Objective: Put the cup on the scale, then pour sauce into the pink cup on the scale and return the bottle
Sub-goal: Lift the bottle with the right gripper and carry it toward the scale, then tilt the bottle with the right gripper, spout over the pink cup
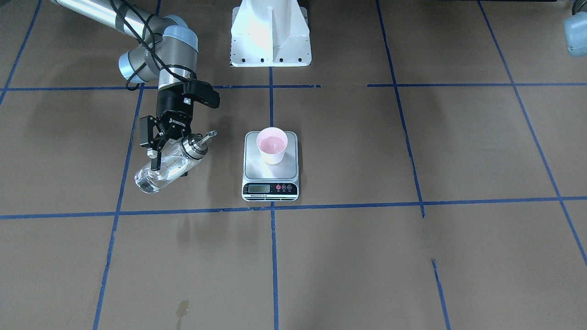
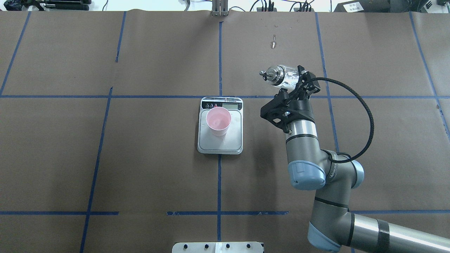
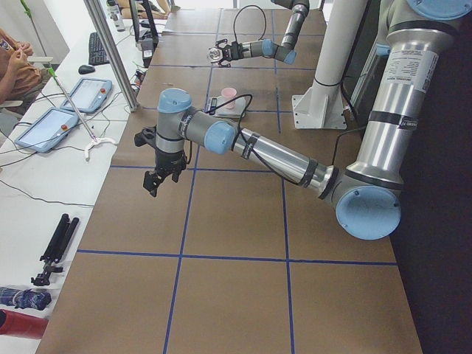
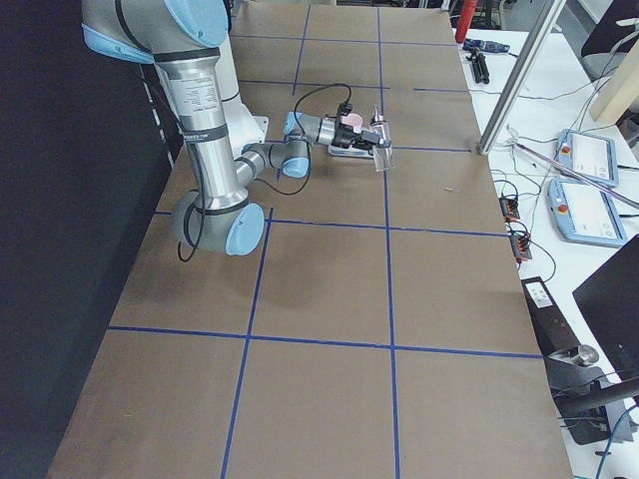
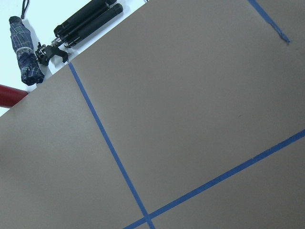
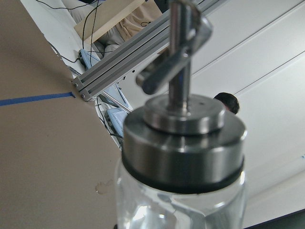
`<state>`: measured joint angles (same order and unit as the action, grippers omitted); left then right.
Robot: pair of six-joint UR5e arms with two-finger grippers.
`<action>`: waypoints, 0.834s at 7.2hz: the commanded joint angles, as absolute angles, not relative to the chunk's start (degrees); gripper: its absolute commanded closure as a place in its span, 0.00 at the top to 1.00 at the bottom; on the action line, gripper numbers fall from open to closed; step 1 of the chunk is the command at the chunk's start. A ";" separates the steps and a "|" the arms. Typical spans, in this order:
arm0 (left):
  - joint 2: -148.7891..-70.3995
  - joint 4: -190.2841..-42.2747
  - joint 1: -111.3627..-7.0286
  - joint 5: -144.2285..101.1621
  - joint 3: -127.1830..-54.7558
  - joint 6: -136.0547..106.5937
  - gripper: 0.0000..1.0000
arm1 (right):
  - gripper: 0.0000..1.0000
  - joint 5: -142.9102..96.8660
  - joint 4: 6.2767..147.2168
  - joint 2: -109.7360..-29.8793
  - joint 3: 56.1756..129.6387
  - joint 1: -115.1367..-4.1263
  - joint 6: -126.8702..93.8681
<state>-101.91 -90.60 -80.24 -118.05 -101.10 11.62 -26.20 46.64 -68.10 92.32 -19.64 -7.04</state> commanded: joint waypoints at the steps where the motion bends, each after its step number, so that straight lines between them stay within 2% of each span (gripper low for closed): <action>1: -101.60 -90.70 -80.33 -118.12 -99.68 11.51 1.00 | 0.00 -21.56 46.58 -67.06 90.27 -17.77 -1.88; 4: -100.28 -90.79 -80.42 -118.12 -99.67 12.04 1.00 | 0.00 -15.93 46.58 -66.45 88.60 -15.30 3.92; 6: -100.28 -90.79 -80.51 -118.04 -99.58 12.04 1.00 | 0.00 -14.59 46.67 -62.86 85.01 -14.94 4.48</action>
<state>-100.33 -90.79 -80.44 -118.10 -99.62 12.03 -15.50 46.65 -64.80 87.15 -15.26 3.86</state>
